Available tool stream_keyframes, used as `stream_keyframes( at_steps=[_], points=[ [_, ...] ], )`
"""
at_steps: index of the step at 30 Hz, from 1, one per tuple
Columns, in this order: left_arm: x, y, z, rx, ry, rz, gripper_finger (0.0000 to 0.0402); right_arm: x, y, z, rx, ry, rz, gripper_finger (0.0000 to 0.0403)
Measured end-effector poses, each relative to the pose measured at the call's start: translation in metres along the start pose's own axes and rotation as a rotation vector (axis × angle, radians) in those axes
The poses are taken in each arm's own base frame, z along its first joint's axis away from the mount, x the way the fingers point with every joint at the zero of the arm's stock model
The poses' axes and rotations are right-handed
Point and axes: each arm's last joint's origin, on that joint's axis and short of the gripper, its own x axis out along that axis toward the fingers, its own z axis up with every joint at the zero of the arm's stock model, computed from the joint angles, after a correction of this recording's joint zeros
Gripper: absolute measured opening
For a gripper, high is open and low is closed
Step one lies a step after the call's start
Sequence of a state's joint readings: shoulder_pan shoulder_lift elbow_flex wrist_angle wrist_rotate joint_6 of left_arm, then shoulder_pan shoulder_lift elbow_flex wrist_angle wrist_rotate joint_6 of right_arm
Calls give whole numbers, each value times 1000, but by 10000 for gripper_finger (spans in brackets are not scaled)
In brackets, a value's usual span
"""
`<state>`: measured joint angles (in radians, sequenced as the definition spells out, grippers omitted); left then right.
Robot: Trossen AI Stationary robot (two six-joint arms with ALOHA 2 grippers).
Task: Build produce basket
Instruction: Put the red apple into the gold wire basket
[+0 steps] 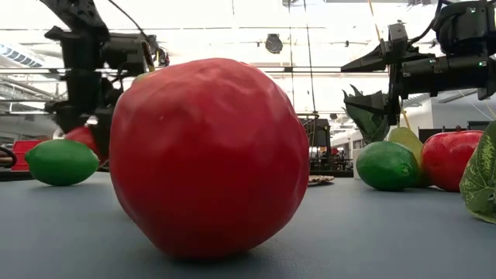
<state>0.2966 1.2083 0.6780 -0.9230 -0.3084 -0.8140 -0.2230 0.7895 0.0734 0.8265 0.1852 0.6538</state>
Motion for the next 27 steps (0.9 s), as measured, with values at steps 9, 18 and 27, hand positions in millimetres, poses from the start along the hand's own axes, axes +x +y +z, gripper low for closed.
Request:
stream_keyframes(
  at_steps=[9, 18, 27],
  points=[
    [-67, -11, 52, 162, -218, -113, 352, 0, 0, 1, -6, -5, 6, 345],
    [-133, -15, 92, 259, -512, -250, 349, 0, 0, 1, -22, -6, 4, 345],
    [-111, -56, 121, 360, -565, -400, 358, 0, 0, 1, -36, -20, -21, 345]
  ],
)
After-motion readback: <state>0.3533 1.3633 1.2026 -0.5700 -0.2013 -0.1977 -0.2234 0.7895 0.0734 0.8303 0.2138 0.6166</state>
